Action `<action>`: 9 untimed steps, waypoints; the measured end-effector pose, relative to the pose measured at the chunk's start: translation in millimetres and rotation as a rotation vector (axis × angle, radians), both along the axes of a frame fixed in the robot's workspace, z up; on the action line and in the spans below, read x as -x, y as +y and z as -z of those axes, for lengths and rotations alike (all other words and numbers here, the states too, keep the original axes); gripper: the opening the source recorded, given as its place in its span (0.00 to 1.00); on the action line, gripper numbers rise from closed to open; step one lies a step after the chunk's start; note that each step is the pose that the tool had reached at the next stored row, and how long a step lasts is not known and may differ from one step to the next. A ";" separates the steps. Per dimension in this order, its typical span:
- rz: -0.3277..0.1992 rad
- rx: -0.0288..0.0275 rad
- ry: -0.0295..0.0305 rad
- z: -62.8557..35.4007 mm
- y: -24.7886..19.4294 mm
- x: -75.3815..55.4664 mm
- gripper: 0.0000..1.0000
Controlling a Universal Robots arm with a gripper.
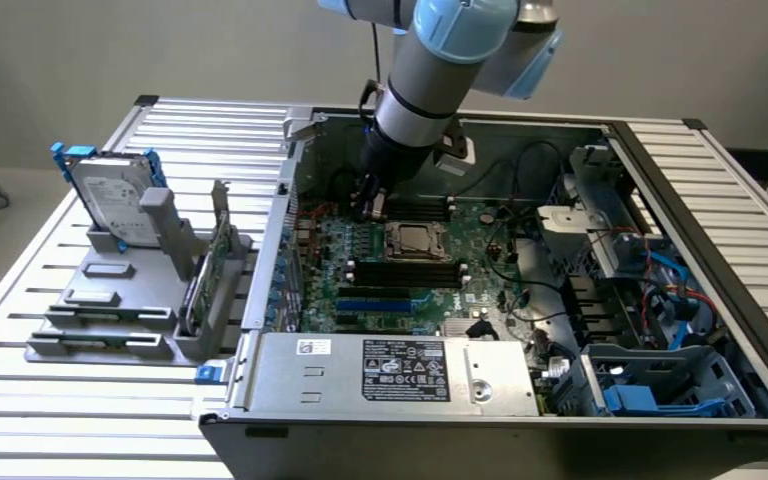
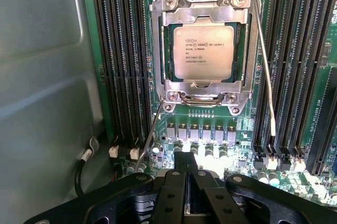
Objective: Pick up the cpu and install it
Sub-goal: 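Install the first cpu locking lever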
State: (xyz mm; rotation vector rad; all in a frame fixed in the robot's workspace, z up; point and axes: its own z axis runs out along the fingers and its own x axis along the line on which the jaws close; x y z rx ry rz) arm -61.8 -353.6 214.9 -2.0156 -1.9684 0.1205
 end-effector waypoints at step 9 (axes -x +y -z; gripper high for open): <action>0.017 -0.0053 -0.0001 -7.5 0.0 14.0 0.11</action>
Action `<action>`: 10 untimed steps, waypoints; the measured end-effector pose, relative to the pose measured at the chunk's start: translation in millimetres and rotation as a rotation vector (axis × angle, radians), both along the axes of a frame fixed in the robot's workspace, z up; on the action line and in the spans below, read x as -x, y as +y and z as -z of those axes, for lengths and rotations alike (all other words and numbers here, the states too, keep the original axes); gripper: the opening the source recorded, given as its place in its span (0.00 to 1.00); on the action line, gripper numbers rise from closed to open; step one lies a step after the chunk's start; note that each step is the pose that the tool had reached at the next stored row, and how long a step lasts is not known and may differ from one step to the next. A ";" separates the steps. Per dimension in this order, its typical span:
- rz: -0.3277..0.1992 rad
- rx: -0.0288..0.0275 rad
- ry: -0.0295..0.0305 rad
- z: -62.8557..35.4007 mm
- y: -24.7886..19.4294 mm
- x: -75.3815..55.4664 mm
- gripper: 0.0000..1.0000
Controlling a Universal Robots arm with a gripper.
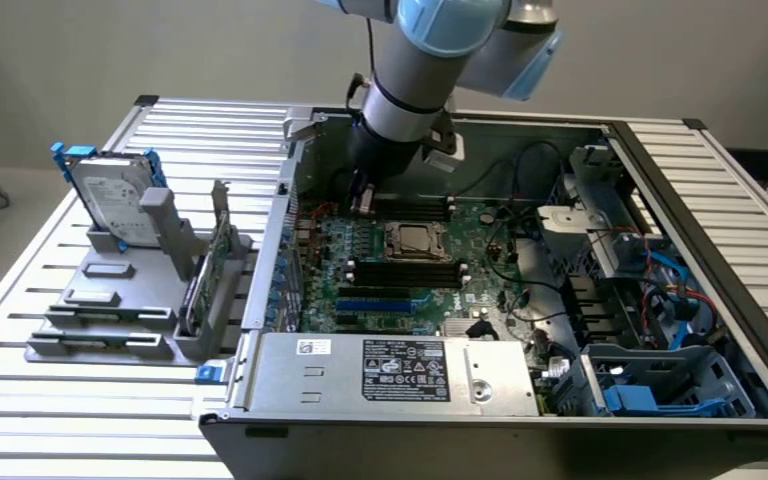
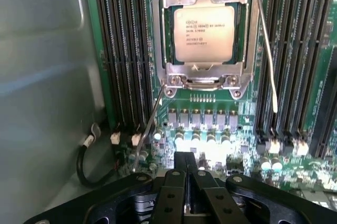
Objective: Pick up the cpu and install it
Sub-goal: 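Install the first cpu locking lever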
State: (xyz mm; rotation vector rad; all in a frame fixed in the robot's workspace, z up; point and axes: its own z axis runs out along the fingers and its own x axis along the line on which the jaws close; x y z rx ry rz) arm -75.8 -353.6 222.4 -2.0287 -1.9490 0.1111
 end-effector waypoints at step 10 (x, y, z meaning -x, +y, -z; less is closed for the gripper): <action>0.086 -0.0014 -0.0027 -15.1 0.0 2.7 0.11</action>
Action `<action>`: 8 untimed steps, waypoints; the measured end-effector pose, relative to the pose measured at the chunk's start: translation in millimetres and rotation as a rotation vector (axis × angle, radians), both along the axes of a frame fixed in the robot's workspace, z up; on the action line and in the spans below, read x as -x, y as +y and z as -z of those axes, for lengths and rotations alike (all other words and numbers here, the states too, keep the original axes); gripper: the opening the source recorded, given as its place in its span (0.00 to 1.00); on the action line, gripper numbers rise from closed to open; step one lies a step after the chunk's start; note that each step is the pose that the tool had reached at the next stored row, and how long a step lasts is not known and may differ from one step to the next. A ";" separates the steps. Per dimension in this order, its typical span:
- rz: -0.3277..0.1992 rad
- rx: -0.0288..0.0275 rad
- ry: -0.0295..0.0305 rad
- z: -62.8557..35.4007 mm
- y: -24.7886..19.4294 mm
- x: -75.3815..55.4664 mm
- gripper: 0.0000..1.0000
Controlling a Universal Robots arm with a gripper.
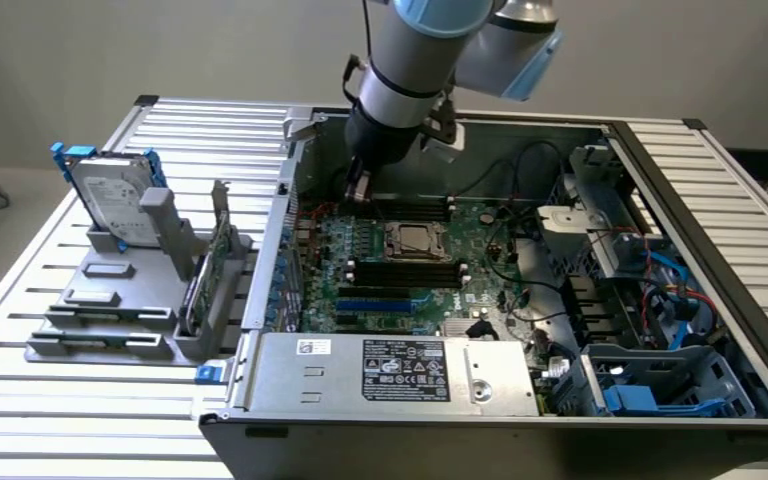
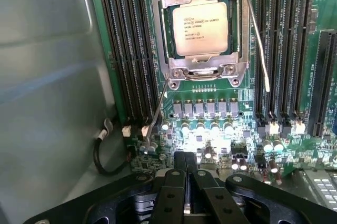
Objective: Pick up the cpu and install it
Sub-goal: 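Install the first cpu locking lever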
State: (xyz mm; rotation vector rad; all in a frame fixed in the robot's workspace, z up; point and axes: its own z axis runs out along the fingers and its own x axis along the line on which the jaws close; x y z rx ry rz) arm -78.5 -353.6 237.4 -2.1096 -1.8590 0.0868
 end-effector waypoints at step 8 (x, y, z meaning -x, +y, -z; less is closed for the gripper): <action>0.093 -0.0002 -0.0188 -0.5 0.1 0.0 0.11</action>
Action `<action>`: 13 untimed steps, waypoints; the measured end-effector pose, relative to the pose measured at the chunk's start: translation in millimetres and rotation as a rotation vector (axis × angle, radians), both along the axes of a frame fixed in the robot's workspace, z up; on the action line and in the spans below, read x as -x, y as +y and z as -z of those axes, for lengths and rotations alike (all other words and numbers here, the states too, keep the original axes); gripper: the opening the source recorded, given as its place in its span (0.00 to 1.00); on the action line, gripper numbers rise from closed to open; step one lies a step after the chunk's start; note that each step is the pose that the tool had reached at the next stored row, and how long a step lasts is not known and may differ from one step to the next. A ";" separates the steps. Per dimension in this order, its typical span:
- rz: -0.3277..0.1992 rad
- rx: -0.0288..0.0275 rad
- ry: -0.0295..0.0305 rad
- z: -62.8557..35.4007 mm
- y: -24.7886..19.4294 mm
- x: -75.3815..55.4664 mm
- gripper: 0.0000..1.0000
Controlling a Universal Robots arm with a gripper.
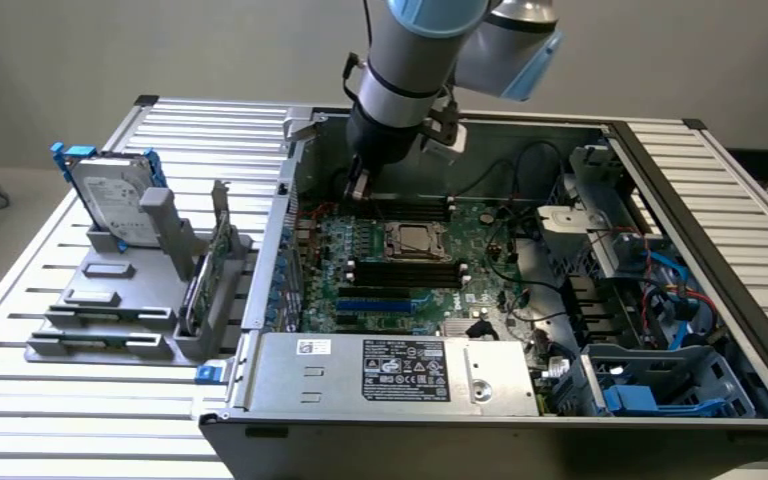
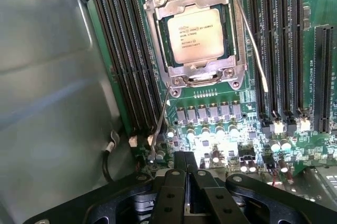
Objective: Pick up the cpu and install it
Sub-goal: 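Install the first cpu locking lever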
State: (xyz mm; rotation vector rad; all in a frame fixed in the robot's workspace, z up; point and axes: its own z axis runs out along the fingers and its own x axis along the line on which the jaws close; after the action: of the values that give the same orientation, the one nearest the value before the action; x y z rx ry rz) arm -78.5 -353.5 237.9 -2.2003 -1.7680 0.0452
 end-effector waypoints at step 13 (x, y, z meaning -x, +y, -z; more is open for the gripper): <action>0.110 -0.0324 -0.0088 -1.0 0.0 0.7 0.11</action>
State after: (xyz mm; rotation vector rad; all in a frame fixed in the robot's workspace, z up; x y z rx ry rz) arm -79.3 -353.4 239.0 -2.2736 -1.6377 -0.0180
